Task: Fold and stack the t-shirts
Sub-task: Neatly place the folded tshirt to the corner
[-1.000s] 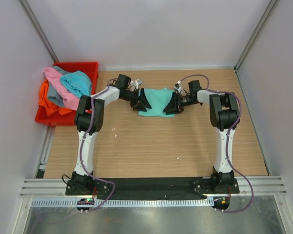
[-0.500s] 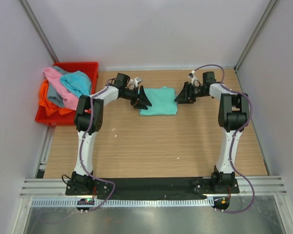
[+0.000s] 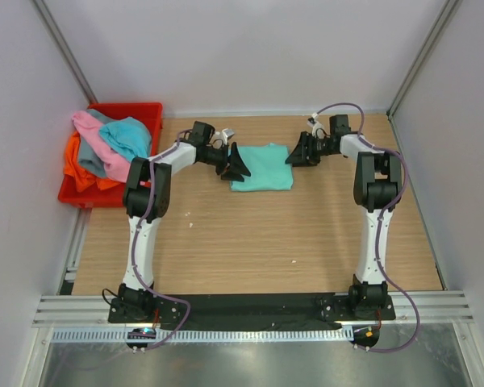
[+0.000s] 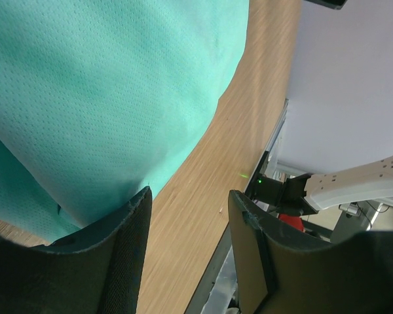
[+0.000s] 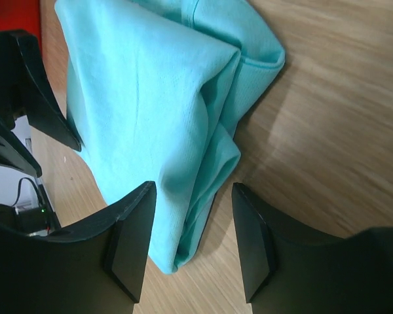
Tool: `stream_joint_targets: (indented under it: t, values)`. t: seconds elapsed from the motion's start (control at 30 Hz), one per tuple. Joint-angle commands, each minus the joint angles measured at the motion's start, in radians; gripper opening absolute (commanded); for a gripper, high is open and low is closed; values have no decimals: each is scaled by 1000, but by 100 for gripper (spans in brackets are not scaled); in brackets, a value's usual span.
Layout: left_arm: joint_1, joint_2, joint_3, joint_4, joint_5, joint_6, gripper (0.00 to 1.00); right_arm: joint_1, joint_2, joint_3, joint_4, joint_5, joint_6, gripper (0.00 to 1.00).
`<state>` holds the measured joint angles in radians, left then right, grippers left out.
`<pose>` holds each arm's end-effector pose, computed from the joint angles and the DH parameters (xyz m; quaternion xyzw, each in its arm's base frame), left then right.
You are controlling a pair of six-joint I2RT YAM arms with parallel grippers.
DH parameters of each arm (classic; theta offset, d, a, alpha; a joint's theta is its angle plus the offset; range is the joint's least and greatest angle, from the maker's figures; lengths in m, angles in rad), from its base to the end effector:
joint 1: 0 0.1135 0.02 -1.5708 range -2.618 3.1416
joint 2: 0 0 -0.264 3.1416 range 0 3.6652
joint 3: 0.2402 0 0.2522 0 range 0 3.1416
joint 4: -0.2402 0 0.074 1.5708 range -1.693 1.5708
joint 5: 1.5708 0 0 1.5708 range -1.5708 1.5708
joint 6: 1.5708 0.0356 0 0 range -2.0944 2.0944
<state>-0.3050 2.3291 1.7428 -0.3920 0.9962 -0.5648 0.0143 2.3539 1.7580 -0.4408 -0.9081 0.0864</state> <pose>0.4593 -0.1759 0.1422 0.0295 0.8512 -0.5225 0.0401 0.4910 0.0351 0.1302 -0.0844 0.8704 0.4345 0.2156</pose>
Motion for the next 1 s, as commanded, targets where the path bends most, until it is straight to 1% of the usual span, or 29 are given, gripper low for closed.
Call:
stream_joint_targets:
  t: [0.0,0.2,0.57,0.83,0.97]
  values:
    - [7,-10,9,21,36,8,51,3,53,52,37,31,21,57]
    - [7,-4,12,21,36,9,51,6,108,77,59,-5,73,57]
    - [6,13,18,21,38,6,51,15,140,69,63,-54,98,56]
    - [6,16,24,19,38,6,51,41,156,70,47,-37,87,53]
    - [6,22,29,16,39,6,51,73,156,78,-18,5,23,52]
